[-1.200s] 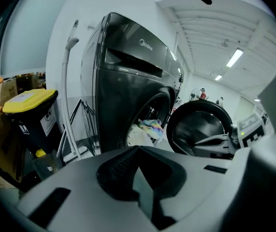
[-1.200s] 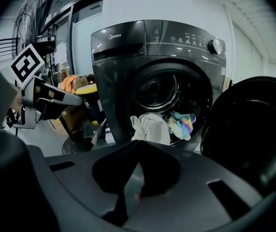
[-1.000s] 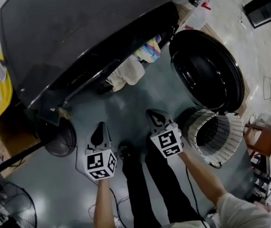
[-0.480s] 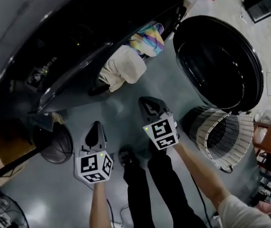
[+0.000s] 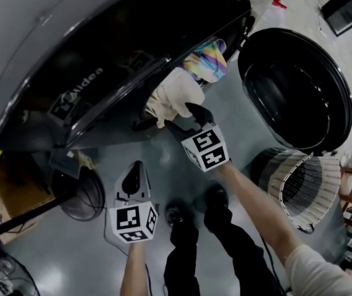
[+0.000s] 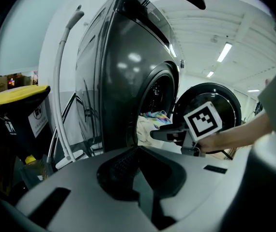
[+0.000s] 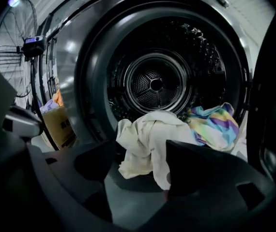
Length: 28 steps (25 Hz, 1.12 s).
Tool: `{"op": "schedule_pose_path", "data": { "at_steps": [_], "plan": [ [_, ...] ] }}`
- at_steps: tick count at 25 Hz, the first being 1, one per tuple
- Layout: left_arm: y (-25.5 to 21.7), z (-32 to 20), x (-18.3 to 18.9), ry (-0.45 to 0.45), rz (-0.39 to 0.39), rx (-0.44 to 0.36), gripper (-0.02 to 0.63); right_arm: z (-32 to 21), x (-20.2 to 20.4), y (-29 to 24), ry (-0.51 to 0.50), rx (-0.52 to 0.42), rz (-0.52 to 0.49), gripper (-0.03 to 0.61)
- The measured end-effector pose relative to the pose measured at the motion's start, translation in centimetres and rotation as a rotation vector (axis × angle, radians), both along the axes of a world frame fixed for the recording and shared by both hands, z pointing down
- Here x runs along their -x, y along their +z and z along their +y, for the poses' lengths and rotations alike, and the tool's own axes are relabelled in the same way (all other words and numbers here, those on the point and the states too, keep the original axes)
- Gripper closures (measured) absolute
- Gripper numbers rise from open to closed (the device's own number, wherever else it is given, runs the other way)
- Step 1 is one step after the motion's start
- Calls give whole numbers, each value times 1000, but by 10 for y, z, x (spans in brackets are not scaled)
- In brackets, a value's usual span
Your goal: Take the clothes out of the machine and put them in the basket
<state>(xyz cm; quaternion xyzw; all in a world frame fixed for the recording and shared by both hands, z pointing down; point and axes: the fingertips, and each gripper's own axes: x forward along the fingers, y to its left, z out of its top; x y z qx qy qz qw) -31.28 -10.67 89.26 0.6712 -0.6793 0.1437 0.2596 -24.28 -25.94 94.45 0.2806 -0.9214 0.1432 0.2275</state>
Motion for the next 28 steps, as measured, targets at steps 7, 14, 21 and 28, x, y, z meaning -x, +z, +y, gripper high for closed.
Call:
{"op": "schedule_pose_path", "data": {
  "at_steps": [7,14,21,28],
  "plan": [
    [10,-8,9,1,-15,-30,595,-42,32,21,54,-2,-17,162],
    [24,-11,12,0,-11,-31,595,-55,44,56,96,33,22,161],
    [28,-11,11,3,-2,-29,595,-54,54,69,68,81,120,348],
    [18,-9,12,-6,5,-31,595,-44,50,58,29,41,144,471]
  ]
}}
